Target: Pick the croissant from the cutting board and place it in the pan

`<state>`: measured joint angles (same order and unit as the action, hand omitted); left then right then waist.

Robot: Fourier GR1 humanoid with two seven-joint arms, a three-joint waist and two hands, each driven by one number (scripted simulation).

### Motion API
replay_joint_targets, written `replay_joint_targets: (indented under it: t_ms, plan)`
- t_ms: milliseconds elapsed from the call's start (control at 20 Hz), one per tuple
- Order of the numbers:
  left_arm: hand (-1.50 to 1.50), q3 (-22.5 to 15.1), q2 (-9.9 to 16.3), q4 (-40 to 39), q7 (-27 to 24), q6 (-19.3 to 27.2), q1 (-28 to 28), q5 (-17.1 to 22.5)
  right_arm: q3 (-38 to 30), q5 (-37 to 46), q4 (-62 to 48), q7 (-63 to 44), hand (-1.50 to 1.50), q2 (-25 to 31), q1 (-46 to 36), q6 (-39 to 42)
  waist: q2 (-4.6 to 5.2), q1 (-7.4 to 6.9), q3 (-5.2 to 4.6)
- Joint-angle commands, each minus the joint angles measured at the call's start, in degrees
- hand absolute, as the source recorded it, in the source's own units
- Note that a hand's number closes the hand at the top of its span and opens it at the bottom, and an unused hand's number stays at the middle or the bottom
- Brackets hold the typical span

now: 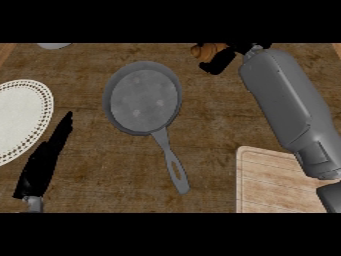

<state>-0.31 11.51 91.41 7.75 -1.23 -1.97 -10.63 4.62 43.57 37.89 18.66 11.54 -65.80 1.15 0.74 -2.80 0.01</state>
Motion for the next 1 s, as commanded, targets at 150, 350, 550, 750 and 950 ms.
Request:
replay_joint_targets:
  t_ms: [150,350,550,750,950]
  plan:
    - [0.0,-0.4,-0.9,0.5,0.2,0.6,-0.2,-0.9,-2.7,-2.2,-10.7,-0.8,1.5,-9.4,-8.7,0.5,-0.08,0.38,-0.04]
    - [0.0,-2.1,-1.3,-1.5,-1.8,-0.4,1.1,-1.6,0.1,-6.3,-16.9,-3.1,1.5,-11.4,-10.4,-3.3,0.81,-3.15,-0.11]
    - [0.0,-2.3,-1.1,-1.2,-0.4,-1.9,2.8,-0.6,3.1,-8.5,-20.9,-3.4,1.5,-11.5,-12.6,-2.8,1.0,-4.72,-0.15]
    - [0.0,-3.1,-1.1,-2.3,-0.2,-2.4,4.8,-1.3,7.7,-7.7,-23.7,-3.7,1.5,-11.5,-10.9,-3.4,1.55,-6.58,-0.19]
    - [0.0,-4.7,-2.5,-2.2,1.2,-1.5,7.4,-2.8,14.3,-5.2,-24.2,-2.4,1.5,-11.5,-9.5,-1.1,1.85,-8.08,-0.19]
